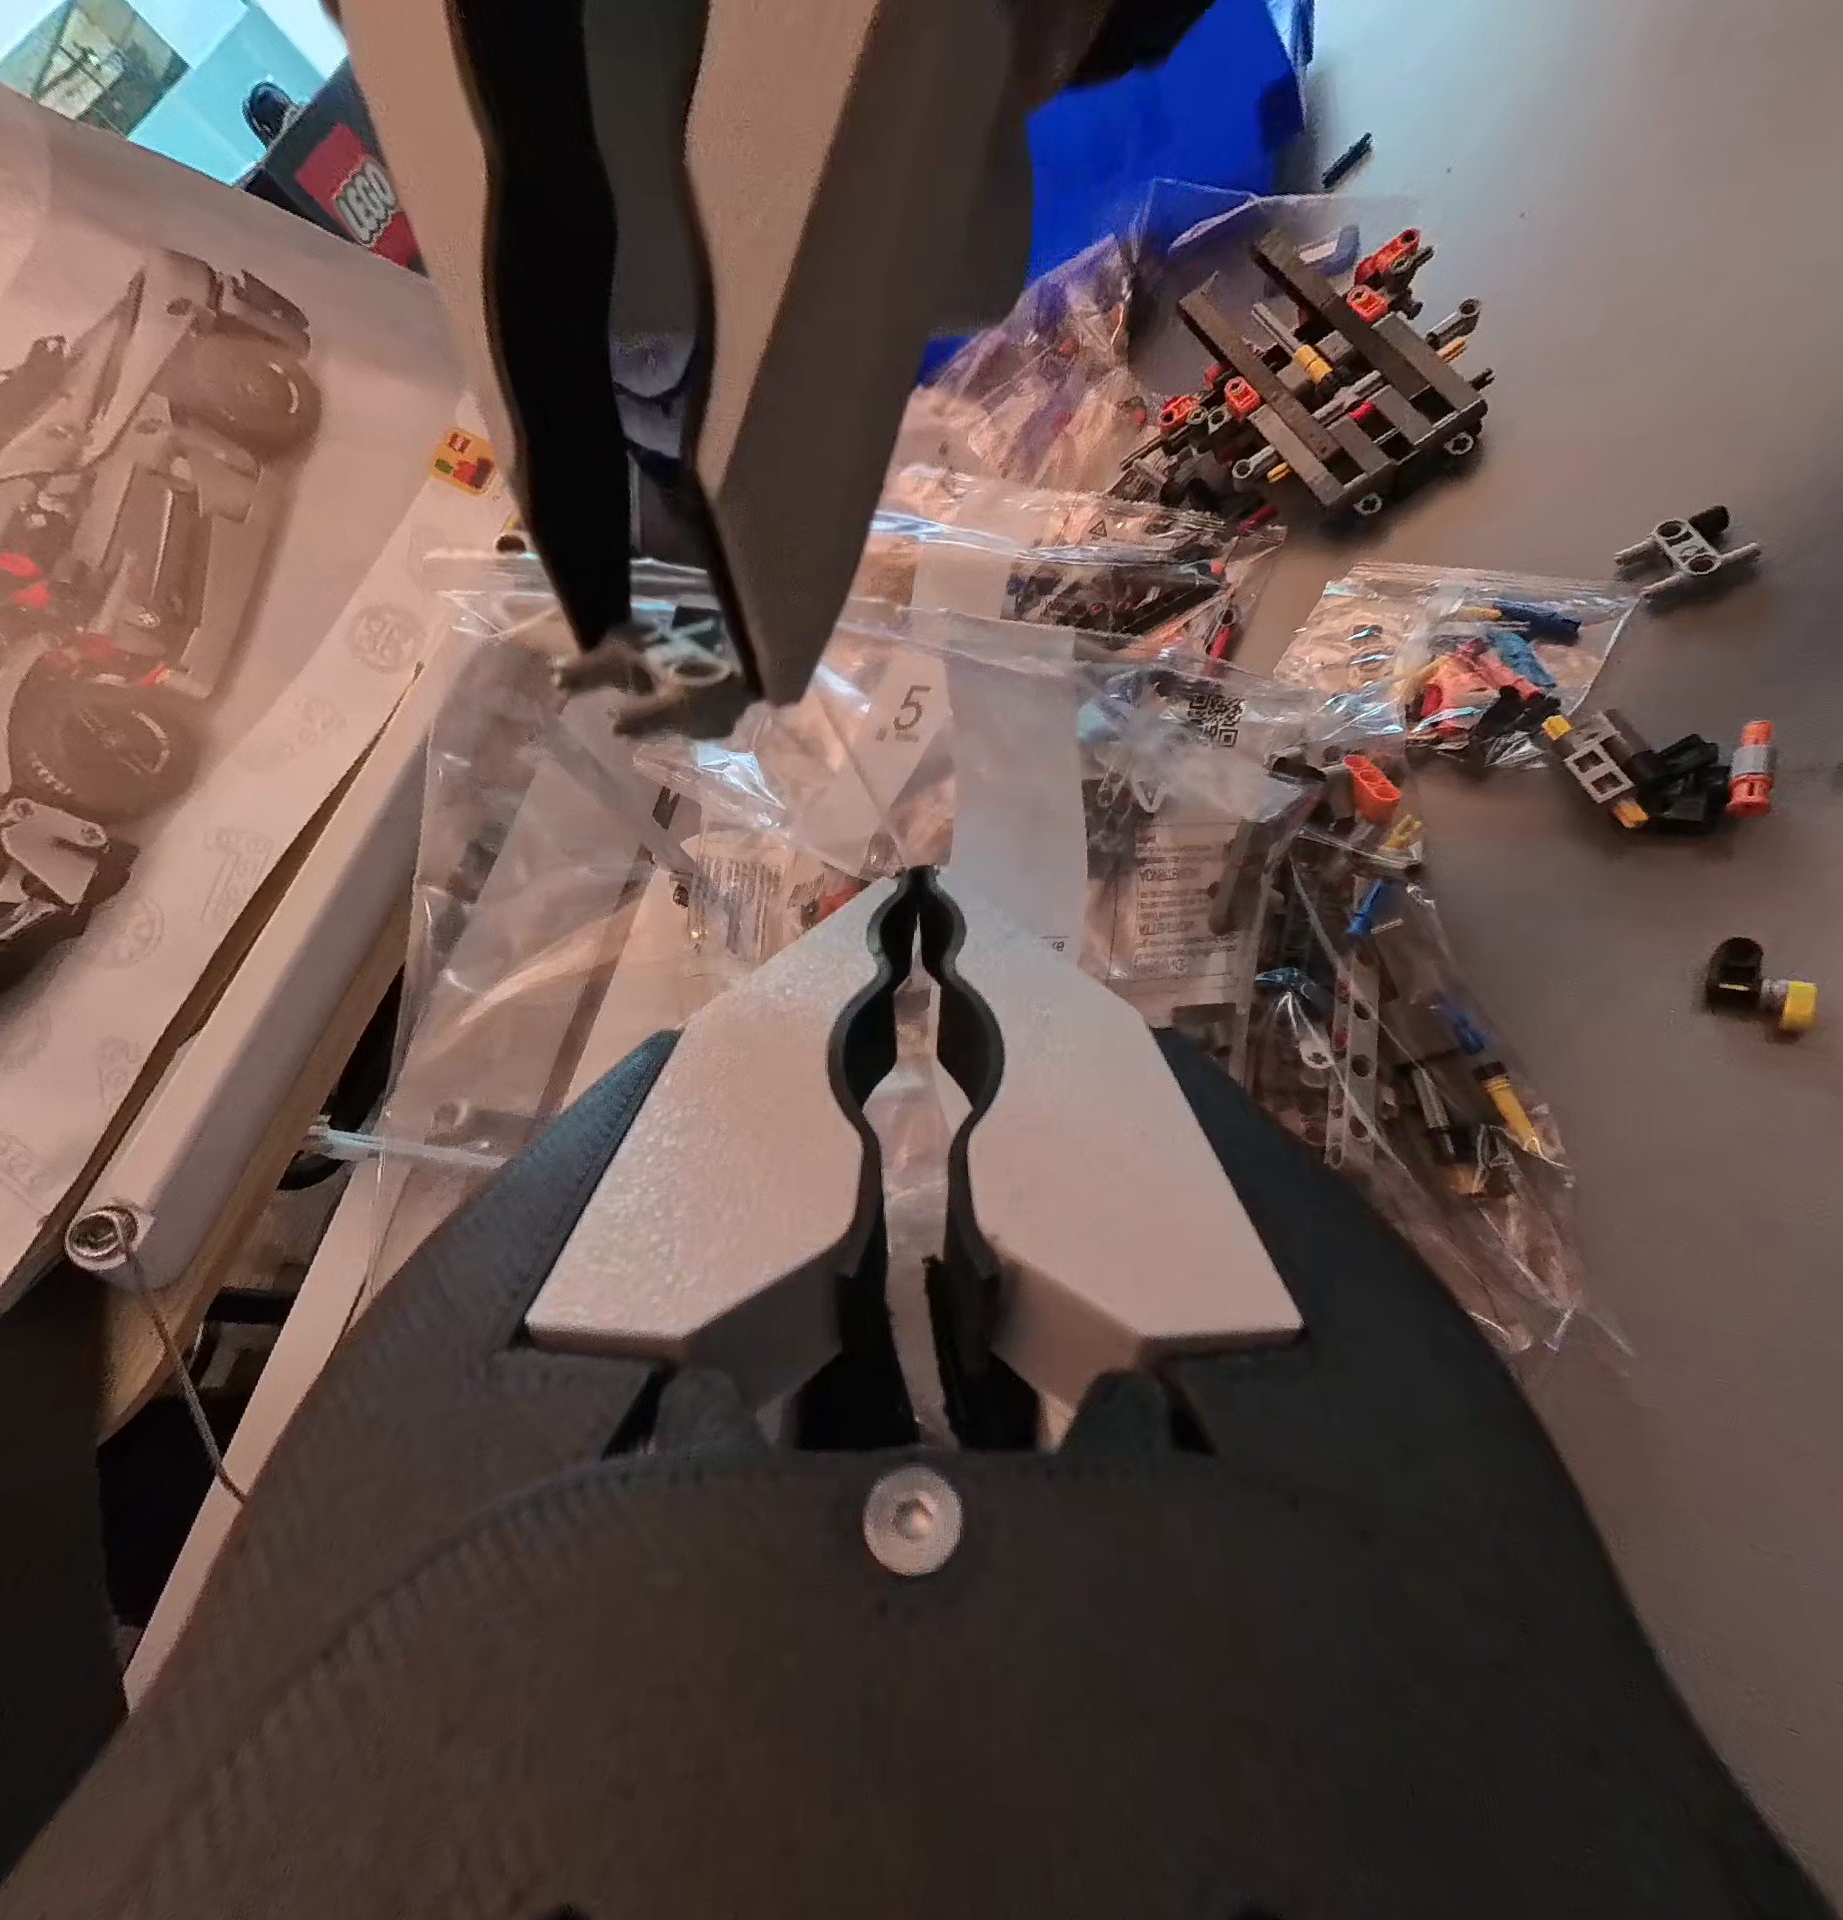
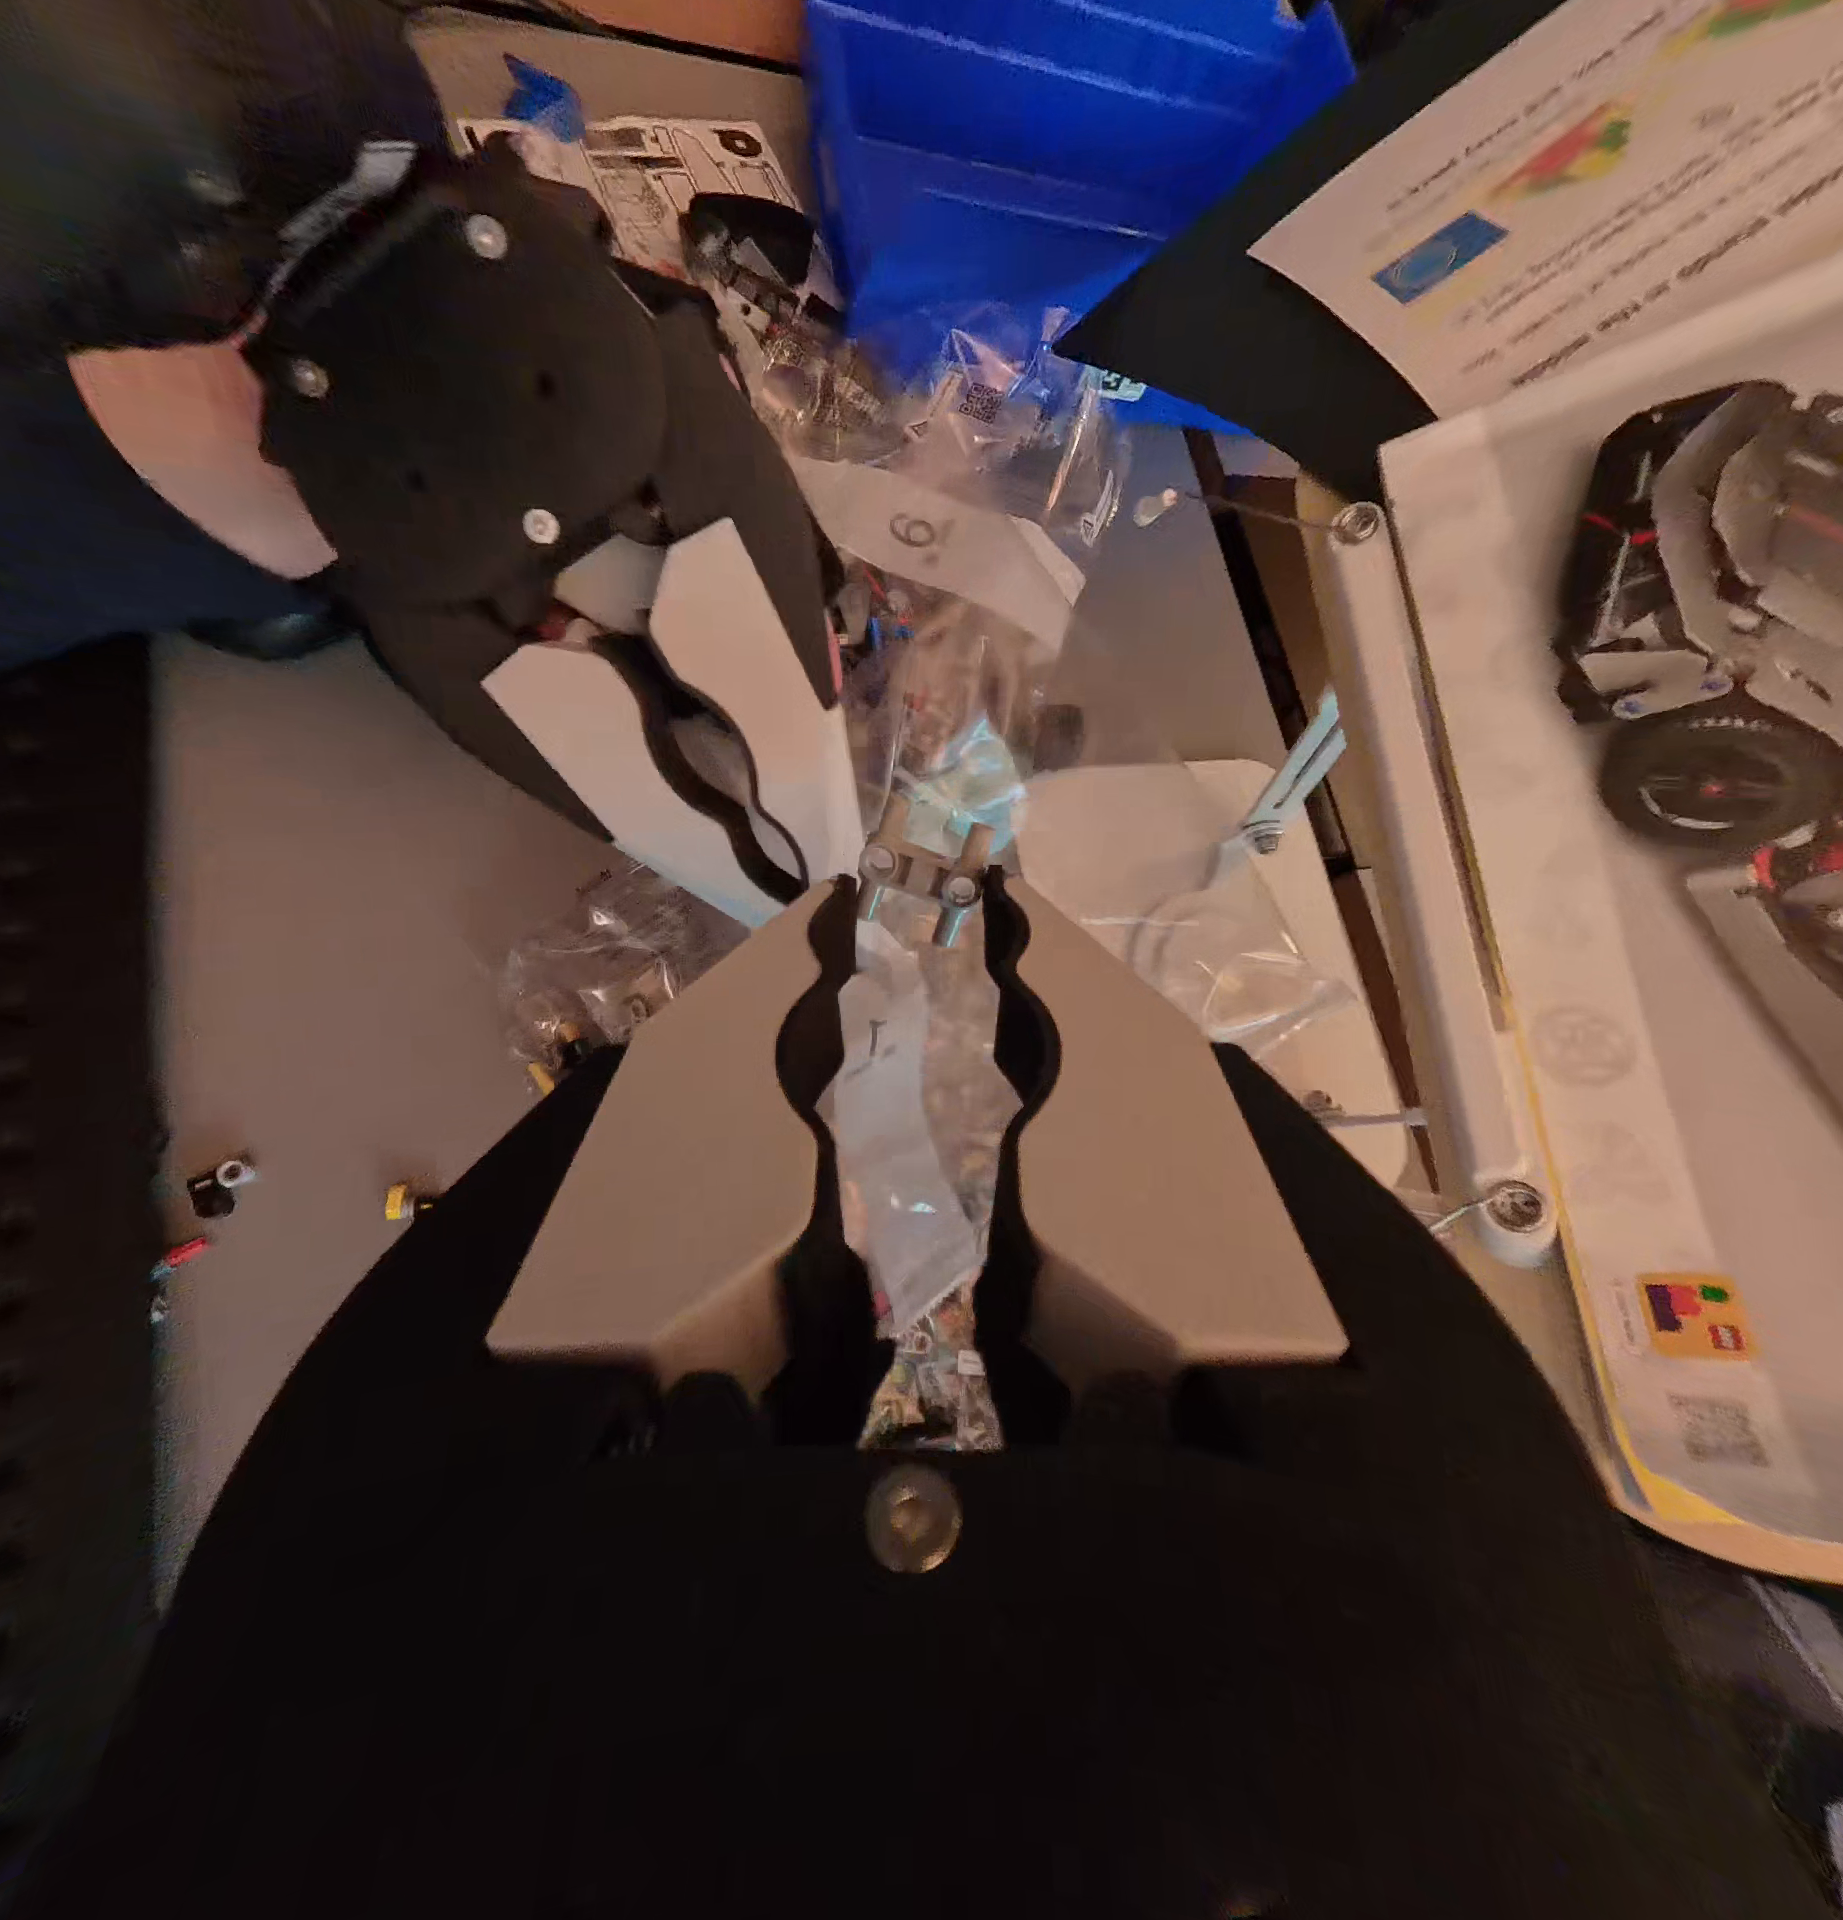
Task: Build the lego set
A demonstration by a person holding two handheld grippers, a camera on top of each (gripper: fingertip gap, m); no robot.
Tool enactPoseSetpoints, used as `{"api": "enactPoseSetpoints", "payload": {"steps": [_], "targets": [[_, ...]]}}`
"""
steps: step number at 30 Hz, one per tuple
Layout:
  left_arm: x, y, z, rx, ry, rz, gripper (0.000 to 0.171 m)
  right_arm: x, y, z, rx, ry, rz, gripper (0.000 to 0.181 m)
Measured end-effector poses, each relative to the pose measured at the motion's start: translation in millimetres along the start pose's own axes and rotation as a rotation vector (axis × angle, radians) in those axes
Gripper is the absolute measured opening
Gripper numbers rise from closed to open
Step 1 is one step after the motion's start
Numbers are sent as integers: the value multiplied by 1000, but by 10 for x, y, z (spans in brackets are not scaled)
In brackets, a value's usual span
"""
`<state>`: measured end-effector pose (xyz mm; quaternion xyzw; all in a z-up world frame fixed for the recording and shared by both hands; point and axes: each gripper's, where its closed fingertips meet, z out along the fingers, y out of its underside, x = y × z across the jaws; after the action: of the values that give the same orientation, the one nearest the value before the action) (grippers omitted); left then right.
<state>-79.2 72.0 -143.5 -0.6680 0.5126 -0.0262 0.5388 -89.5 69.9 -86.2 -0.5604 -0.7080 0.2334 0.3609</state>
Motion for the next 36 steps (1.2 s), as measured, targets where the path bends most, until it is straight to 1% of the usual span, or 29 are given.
{"api": "enactPoseSetpoints", "payload": {"steps": [3,5,10,14,18,21,23,26,28,30,31,33,36], "targets": [[16,-28,4,8,2,12,0,31,97,99,-27,-28,51,22],[28,-46,9,13,3,20,0,86,160,156,-51,-2,51,22],[38,-57,6,18,5,25,0,82,168,243,-55,18,21,23],[41,-57,13,20,6,24,0,84,174,238,-52,20,26,25],[32,-50,13,18,2,23,0,128,180,146,-52,47,28,28],[-24,-6,-4,-1,-19,8,0,149,193,-57,-39,48,54,22],[-71,22,-24,-9,-35,-3,0,150,280,-184,-55,40,67,21],[-134,51,-54,-13,-57,-21,0,160,455,-338,-54,36,95,20],[-180,80,-64,-26,-77,-30,0,76,651,-376,-78,-30,139,20],[-233,117,-73,-39,-104,-39,0,-104,1002,-342,-189,-121,156,22],[-254,130,-77,-43,-113,-45,0,-162,1214,-306,-267,-135,163,27],[-285,152,-83,-48,-125,-57,0,-311,1576,-202,-391,-174,149,29],[-296,184,-65,-57,-131,-63,0,-576,1861,-14,-468,-266,152,30]]}}
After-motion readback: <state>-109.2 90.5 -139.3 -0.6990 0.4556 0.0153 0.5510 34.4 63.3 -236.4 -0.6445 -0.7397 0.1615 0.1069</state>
